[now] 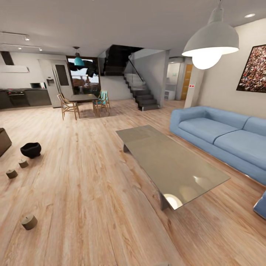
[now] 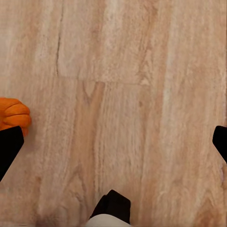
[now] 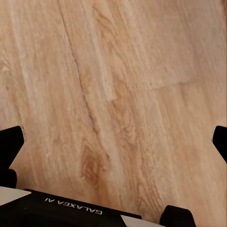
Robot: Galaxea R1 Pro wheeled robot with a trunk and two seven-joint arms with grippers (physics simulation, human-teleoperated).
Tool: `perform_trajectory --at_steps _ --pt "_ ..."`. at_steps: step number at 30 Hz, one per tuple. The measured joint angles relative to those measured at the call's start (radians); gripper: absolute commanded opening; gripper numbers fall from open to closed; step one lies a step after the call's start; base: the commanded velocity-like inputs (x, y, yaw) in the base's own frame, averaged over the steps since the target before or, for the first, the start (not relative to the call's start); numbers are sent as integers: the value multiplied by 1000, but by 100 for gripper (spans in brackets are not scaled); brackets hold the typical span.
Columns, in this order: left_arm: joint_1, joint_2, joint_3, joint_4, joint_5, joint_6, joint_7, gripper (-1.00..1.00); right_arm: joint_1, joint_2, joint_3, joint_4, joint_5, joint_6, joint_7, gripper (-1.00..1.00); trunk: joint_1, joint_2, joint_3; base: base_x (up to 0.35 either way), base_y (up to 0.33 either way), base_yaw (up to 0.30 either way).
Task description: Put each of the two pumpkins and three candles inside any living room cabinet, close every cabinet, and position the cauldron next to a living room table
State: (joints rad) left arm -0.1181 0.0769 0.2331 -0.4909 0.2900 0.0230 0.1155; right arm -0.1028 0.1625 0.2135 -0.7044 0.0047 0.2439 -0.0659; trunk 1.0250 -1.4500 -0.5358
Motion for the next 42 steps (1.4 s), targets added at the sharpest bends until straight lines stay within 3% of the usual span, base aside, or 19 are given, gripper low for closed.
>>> perform_trajectory --at_steps 7,17,30,42 --pt "0 0 -1 0 -1 0 0 100 0 0 1 0 1 0 1 100 0 0 0 0 0 263" --pt "0 -1 -1 0 -2 1 0 100 0 0 1 0 0 -4 3 100 0 0 0 0 0 32" --pt "0 -2 -1 0 -2 1 1 100 0 0 1 0 0 -5 3 100 -50 91 41 0 0 7" --pt "0 -2 -1 0 -2 1 1 100 0 1 2 3 1 -5 3 100 -96 175 78 0 0 250"
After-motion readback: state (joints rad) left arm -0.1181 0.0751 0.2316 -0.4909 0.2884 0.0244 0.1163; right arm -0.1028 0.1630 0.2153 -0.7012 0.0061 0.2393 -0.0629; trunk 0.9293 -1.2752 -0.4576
